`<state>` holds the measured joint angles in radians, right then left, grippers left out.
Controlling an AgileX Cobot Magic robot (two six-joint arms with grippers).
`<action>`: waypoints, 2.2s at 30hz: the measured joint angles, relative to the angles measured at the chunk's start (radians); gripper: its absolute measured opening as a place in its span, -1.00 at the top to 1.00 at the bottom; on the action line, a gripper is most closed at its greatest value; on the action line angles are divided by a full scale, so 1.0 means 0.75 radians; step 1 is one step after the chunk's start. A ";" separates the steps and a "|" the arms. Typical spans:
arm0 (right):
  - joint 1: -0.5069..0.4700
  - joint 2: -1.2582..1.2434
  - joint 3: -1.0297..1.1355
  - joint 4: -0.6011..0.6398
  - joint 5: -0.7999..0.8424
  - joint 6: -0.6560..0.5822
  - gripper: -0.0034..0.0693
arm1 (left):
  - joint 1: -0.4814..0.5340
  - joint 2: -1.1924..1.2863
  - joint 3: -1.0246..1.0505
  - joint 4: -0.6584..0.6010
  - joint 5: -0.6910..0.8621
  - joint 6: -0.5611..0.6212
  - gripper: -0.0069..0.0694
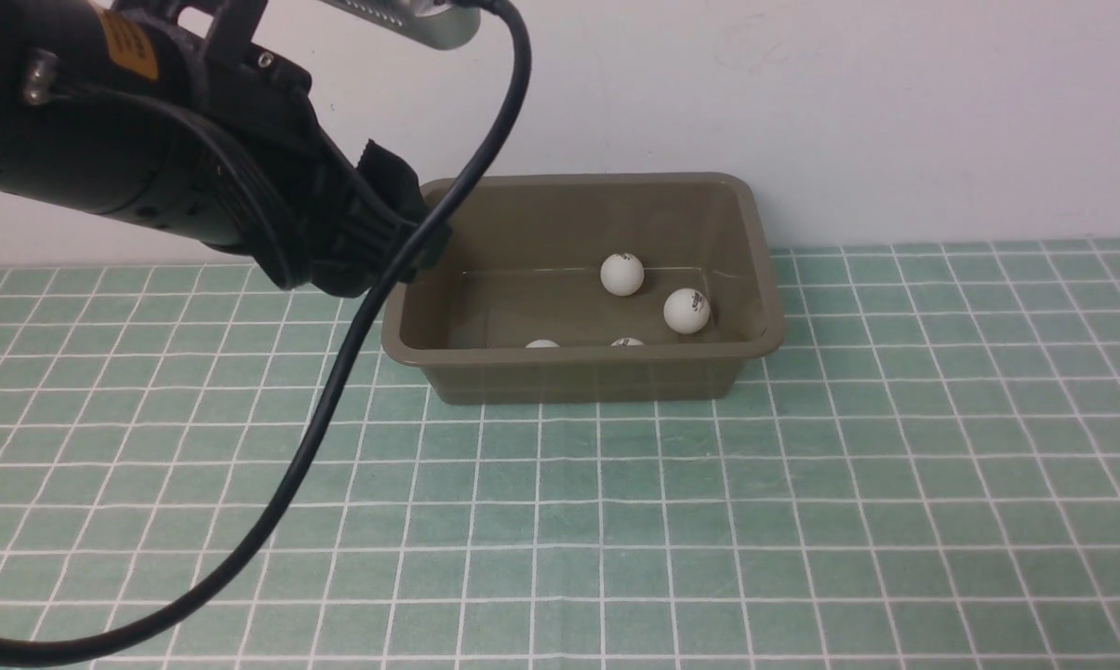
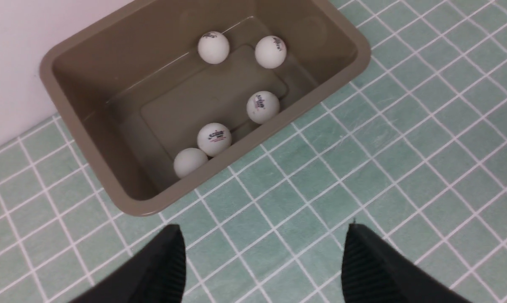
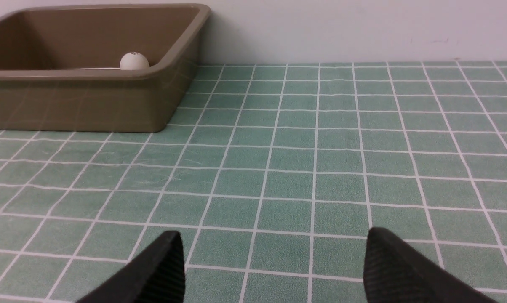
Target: Put the table tennis balls in the box on the green coffee tablecloth.
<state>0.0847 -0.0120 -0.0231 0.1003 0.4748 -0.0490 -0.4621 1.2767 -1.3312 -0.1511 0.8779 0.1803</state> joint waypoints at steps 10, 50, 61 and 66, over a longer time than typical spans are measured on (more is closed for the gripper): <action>0.000 0.000 0.000 0.000 0.001 0.000 -0.51 | 0.000 0.000 0.000 -0.079 -0.094 0.001 -0.35; 0.000 0.000 0.000 0.000 0.001 0.000 -0.51 | 0.859 -0.669 0.996 0.031 -0.532 0.001 -0.35; 0.000 0.000 0.000 0.000 0.001 0.000 -0.51 | 0.875 -1.205 1.513 0.006 -0.698 0.001 -0.35; 0.000 0.000 0.000 0.002 0.001 0.000 -0.51 | 0.875 -1.330 1.557 0.002 -0.700 0.001 -0.35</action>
<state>0.0847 -0.0120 -0.0231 0.1014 0.4756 -0.0490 0.1944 0.2792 -0.1630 -0.1500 0.3531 0.1812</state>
